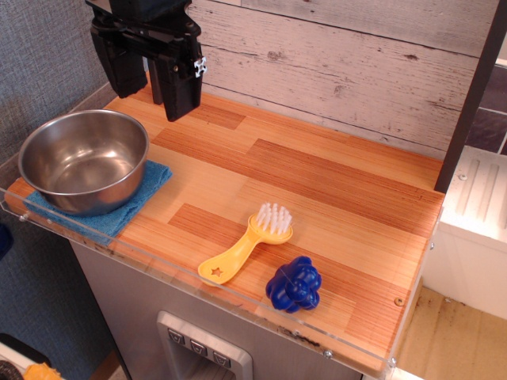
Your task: Set the pot behind the yellow brush.
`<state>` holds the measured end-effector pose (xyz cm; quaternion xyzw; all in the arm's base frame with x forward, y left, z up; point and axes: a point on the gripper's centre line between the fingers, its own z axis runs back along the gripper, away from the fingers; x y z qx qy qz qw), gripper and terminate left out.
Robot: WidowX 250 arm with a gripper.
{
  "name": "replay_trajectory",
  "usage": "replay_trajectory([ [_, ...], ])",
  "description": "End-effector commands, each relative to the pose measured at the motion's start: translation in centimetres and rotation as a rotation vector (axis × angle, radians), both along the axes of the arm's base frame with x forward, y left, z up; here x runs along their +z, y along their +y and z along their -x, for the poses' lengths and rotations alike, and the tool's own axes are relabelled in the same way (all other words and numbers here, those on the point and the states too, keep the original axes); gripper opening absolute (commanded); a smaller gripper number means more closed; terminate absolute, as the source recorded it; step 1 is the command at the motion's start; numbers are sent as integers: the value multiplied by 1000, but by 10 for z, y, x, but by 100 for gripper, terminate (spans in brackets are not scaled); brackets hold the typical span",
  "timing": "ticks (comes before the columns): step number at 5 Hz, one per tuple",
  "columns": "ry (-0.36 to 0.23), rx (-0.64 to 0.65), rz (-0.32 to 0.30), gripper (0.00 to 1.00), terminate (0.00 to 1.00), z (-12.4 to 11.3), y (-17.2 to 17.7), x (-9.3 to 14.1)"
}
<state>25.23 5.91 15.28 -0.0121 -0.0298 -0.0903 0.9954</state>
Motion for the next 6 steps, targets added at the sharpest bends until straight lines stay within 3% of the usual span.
replay_trajectory([
  [1,0,0,0,100,0,0,0,0],
  [2,-43,47,2,100,0,2,19,-9],
  [3,-35,96,-68,100,0,3,41,-38],
  [4,-11,86,-113,100,0,-1,44,-67],
  [6,41,73,-139,100,0,-11,41,-102],
])
